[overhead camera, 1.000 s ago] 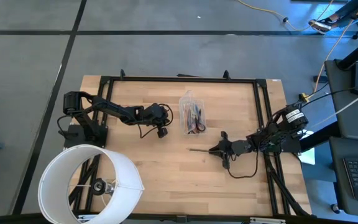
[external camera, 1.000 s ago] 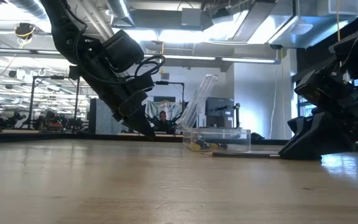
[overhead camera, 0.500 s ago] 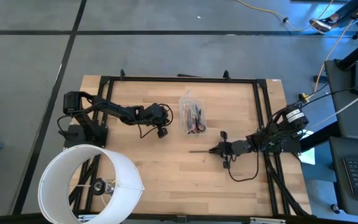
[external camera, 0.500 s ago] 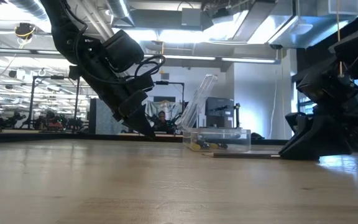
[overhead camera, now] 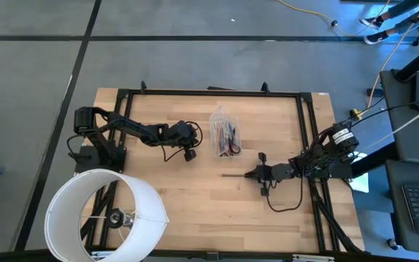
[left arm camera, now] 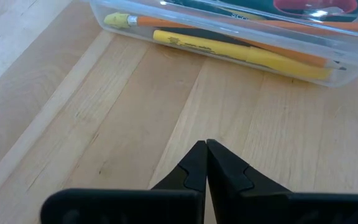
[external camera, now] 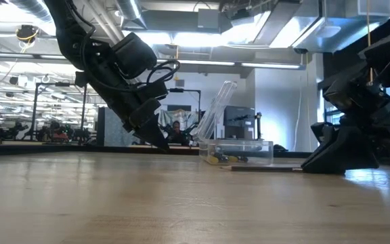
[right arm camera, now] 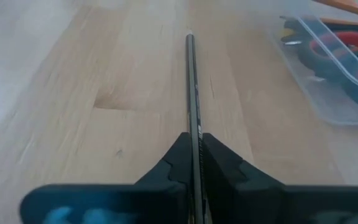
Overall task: Pick & place school supplies into a supply box
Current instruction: Put the black pencil into the transparent supply box
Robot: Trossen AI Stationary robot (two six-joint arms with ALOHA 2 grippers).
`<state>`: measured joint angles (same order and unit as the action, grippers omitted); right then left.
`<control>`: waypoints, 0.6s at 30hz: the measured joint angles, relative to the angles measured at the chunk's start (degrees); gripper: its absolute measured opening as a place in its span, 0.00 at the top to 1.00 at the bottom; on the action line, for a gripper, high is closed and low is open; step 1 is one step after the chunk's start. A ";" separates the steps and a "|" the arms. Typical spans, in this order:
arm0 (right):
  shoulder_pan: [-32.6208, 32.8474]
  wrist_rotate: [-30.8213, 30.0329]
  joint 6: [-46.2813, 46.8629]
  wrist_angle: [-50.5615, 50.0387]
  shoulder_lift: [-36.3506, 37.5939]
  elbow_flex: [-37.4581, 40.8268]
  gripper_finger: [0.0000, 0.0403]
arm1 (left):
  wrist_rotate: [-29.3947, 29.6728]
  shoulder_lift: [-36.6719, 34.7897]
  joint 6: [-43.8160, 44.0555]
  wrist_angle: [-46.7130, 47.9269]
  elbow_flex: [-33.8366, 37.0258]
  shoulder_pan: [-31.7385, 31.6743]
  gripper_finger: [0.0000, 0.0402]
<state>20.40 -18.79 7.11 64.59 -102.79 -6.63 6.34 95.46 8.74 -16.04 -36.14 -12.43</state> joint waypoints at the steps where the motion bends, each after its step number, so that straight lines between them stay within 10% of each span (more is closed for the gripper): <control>1: 0.00 -0.08 -0.04 0.48 -0.04 0.04 0.93 | 0.00 0.00 0.01 -0.01 0.00 0.02 0.99; 18: 0.00 -0.21 0.34 2.57 0.05 0.01 0.93 | -0.02 0.00 -0.03 0.00 0.00 0.00 0.98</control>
<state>20.40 -19.00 7.44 67.15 -102.74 -6.62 6.33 95.46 8.71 -16.03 -36.14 -12.43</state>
